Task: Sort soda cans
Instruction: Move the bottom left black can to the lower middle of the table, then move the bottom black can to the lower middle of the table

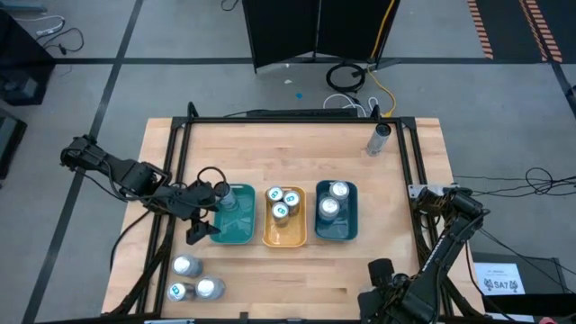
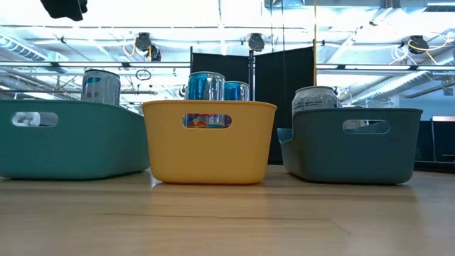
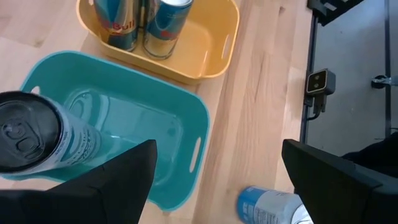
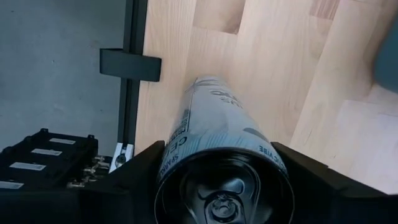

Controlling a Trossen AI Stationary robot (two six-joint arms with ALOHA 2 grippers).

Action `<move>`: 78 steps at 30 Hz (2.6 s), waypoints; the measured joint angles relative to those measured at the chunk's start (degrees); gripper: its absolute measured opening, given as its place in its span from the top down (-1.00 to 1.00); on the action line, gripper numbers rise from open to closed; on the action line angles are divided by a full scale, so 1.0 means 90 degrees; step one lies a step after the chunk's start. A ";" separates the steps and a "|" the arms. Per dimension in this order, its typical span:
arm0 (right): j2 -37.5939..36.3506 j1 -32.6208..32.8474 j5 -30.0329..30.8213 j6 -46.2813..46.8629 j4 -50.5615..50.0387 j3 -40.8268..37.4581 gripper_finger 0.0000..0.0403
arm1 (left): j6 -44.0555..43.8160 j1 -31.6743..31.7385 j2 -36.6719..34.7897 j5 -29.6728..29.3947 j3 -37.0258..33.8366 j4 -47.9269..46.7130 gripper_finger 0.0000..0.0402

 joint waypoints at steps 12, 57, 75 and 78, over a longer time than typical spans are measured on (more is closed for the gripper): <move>0.0002 -0.0804 0.0000 -0.0609 0.0437 0.0003 -0.21 | 0.0000 0.0000 0.0000 0.0000 0.0000 0.0030 -0.77; 0.2229 -0.3393 0.0583 -0.0537 -0.1172 0.3587 -0.28 | 0.0010 0.0000 0.0000 0.0000 0.0000 0.0027 -0.77; 0.2203 -0.3387 0.0464 -0.0665 -0.0949 0.3587 -0.48 | 0.0009 0.0000 0.0000 0.0000 0.0000 0.0027 -0.77; 0.2203 -0.3388 0.0286 -0.0655 -0.0928 0.3587 -0.50 | 0.0007 0.0000 0.0000 0.0000 0.0001 0.0026 -0.77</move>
